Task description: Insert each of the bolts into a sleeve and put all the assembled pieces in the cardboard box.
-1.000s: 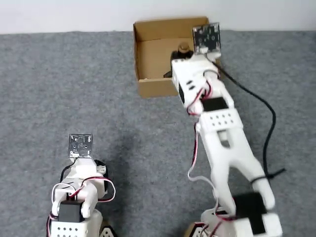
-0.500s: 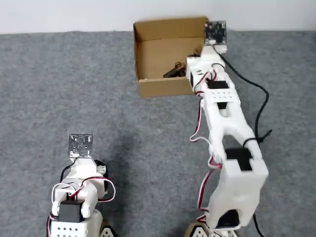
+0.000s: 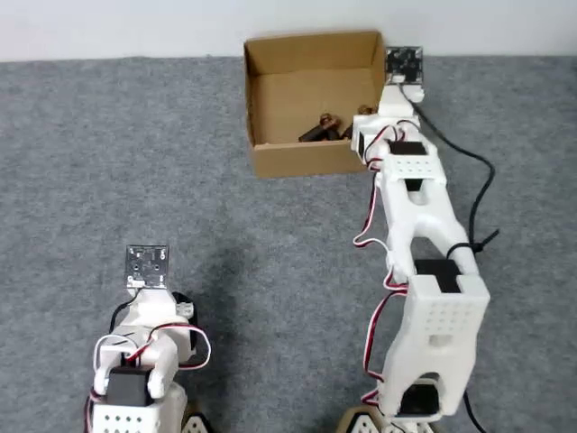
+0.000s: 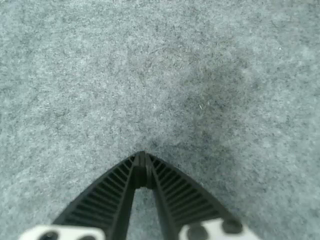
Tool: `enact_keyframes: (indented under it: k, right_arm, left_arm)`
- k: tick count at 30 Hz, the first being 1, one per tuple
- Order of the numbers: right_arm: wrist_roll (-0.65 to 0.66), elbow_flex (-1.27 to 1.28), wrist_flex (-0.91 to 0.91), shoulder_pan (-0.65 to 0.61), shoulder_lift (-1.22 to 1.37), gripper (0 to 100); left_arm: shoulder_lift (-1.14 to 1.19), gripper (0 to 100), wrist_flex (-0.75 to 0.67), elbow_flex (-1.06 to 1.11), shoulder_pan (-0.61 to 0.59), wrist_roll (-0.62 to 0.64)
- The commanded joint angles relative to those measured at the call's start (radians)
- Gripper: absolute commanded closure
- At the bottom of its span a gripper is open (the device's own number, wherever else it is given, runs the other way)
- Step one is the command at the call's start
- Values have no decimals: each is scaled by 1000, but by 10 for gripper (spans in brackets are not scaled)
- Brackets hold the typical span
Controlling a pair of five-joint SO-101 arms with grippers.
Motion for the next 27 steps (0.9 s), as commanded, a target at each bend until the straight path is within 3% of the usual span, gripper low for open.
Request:
enact_keyframes:
  k: [1,4,10,14,27]
  right_arm:
    - [-49,-34,31,-8,-90,796]
    - [-60,-28,62,-18,-120,850]
    - [-193,-28,291,-19,-236,996]
    - [-264,-28,492,-19,-344,990]
    - [-265,-28,1072,-25,-595,985]
  left_arm:
    - [-9,994,6,-8,-2,-3]
    - [-9,994,6,-8,-2,-3]
    - [-9,994,6,-8,-2,-3]
    - [-9,994,6,-8,-2,-3]
    - [-9,994,6,-8,-2,-3]
